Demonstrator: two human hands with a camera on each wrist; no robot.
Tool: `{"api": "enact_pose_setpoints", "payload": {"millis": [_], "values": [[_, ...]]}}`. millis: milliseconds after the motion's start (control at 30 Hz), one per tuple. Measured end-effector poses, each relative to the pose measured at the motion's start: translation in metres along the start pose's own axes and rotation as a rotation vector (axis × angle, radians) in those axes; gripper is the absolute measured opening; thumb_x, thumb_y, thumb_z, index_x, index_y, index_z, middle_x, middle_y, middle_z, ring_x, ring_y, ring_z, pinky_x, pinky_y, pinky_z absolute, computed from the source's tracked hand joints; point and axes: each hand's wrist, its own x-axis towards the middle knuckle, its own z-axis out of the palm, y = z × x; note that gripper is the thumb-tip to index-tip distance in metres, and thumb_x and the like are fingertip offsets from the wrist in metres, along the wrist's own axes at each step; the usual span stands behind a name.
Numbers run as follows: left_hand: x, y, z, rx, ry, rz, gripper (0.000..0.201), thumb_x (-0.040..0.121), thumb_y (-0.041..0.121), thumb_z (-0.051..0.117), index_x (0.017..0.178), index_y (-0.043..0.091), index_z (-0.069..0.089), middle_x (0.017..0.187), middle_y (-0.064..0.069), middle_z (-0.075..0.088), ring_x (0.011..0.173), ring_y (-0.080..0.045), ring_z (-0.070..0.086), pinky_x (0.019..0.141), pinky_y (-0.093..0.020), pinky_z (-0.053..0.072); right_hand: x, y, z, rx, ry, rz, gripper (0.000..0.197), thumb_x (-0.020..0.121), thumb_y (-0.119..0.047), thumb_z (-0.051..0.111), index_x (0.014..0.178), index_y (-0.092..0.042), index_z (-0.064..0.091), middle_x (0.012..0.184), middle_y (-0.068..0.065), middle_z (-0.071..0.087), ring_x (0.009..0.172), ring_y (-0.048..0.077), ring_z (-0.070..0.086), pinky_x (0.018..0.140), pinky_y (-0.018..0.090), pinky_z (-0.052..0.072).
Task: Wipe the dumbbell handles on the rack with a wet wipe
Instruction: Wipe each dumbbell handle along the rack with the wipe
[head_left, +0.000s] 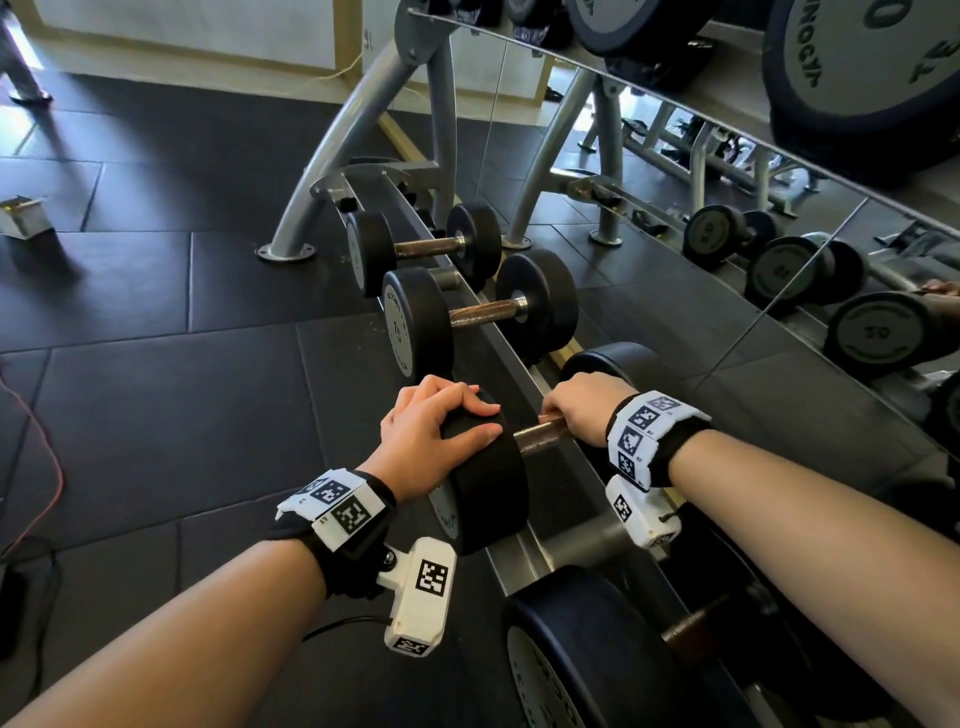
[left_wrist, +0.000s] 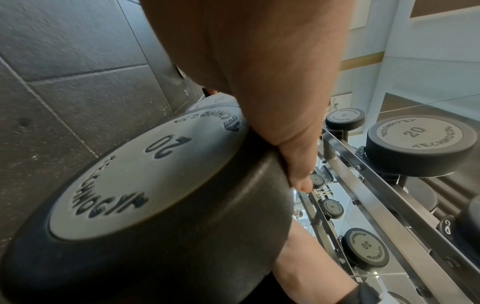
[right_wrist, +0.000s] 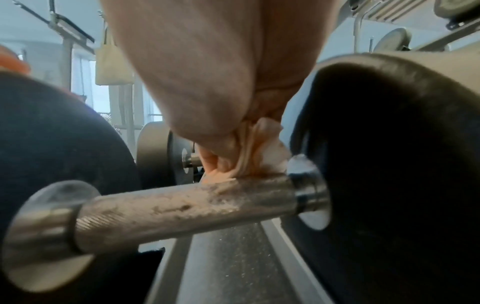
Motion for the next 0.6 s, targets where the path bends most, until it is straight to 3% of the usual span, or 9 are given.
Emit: {"api": "enact_pose_setpoints", "payload": {"millis": [133,267,333,400,500,600], "values": [[0.0,-0.001,-0.001,-0.006,0.0,0.001,0.018,0.085,0.045,0.071,0.094,0.057,0.06,0.118,0.03,0.046,0.122,-0.003,0.03,0.114,-0.052,0.021,0.005,-0.013,0.004,0.148,0.056,-0.058,0.027,0.097,-0.019,0.055,0.118,-0.028,0.069,0.113,-0.004,0.068,0.108,0.019,0.062,0.09,0.03,0.046],[0.0,0.002,0.001,0.002,0.003,0.007,0.018,0.085,0.045,0.07,0.094,0.057,0.059,0.119,0.028,0.046,0.122,-0.004,0.03,0.114,-0.053,0.022,-0.005,-0.017,0.012,0.405,0.036,-0.231,0.024,0.099,-0.018,0.056,0.115,-0.022,0.072,0.101,-0.014,0.066,0.103,0.009,0.062,0.096,0.025,0.046],[0.0,0.003,0.001,0.0,0.01,0.002,0.019,0.085,0.045,0.071,0.093,0.057,0.059,0.12,0.026,0.047,0.123,-0.005,0.031,0.114,-0.053,0.023,-0.015,0.0,0.019,0.406,0.052,-0.244,0.028,0.1,-0.016,0.055,0.122,-0.025,0.071,0.117,-0.015,0.069,0.117,0.006,0.061,0.107,0.023,0.041],[0.0,0.003,0.001,-0.009,0.005,-0.007,0.019,0.085,0.045,0.071,0.093,0.057,0.059,0.121,0.025,0.047,0.123,-0.006,0.031,0.113,-0.053,0.023,-0.023,0.017,0.023,0.293,0.08,-0.198,0.036,0.1,-0.011,0.052,0.127,-0.029,0.067,0.132,-0.009,0.065,0.128,0.01,0.055,0.114,0.028,0.035],[-0.001,0.002,0.0,-0.023,-0.004,-0.008,0.017,0.085,0.045,0.07,0.094,0.055,0.06,0.12,0.028,0.046,0.124,-0.007,0.031,0.113,-0.055,0.024,-0.031,0.03,0.028,0.173,0.109,-0.078,0.041,0.1,-0.009,0.048,0.133,-0.029,0.062,0.133,0.001,0.064,0.125,0.022,0.057,0.112,0.037,0.038],[-0.002,0.002,0.0,-0.026,0.003,-0.008,0.017,0.085,0.044,0.07,0.095,0.054,0.061,0.121,0.026,0.046,0.124,-0.007,0.031,0.113,-0.056,0.024,-0.033,0.02,0.039,0.247,0.155,0.019,0.041,0.101,-0.008,0.046,0.139,-0.02,0.057,0.142,0.005,0.056,0.133,0.022,0.051,0.116,0.033,0.033]]}}
